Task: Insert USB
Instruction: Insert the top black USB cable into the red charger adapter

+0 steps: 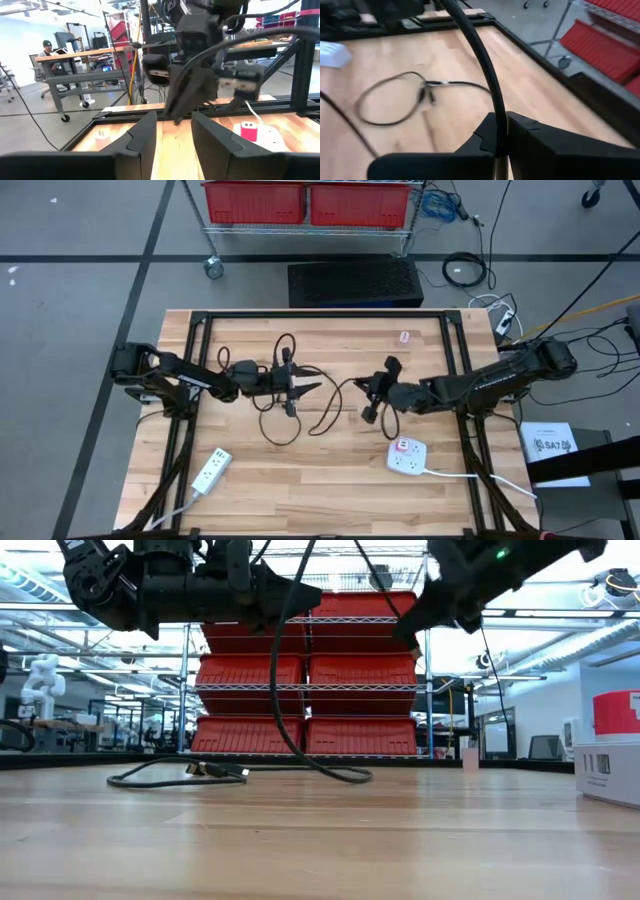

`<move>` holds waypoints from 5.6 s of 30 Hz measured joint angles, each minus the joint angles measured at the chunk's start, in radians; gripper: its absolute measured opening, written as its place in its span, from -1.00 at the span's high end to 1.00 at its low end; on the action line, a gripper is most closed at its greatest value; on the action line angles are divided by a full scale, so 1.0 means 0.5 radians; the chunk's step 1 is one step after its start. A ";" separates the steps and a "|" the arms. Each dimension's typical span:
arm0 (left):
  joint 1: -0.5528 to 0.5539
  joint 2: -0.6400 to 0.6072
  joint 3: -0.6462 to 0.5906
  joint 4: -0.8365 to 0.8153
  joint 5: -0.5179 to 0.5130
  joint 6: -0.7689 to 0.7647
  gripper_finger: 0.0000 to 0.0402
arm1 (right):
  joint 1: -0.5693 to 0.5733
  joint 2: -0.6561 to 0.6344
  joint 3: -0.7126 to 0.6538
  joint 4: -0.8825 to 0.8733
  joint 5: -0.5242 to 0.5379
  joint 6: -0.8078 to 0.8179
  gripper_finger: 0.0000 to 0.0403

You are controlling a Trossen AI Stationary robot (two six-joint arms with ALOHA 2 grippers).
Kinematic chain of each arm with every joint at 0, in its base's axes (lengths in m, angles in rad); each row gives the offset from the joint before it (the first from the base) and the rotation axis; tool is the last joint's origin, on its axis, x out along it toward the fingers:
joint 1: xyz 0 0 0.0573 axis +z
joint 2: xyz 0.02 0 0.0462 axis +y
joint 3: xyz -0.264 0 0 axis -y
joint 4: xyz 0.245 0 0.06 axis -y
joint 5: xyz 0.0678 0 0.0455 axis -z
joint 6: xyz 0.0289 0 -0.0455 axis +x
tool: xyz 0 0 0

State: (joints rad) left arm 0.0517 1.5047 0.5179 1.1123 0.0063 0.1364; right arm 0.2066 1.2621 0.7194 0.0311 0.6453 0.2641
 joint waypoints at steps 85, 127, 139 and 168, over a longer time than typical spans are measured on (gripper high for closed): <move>-0.148 0.636 0.730 -0.935 0.396 0.316 0.97 | 1.685 -0.225 -0.503 -0.132 0.846 1.203 1.00; -0.299 1.372 1.715 -1.205 0.758 0.125 0.99 | 1.818 -0.237 -0.502 -0.306 0.904 1.367 1.00; -0.342 1.198 1.555 -1.255 0.639 0.105 0.99 | 1.842 -0.195 -0.502 -0.421 0.296 1.726 1.00; -0.577 0.942 1.421 -1.242 -0.330 0.051 0.99 | 1.317 -0.136 -0.504 -0.818 -0.101 1.389 1.00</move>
State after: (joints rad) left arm -0.2369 1.9759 1.2285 0.4914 -0.1589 0.1619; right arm 0.8650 1.1942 0.4675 -0.3781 0.5949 0.9589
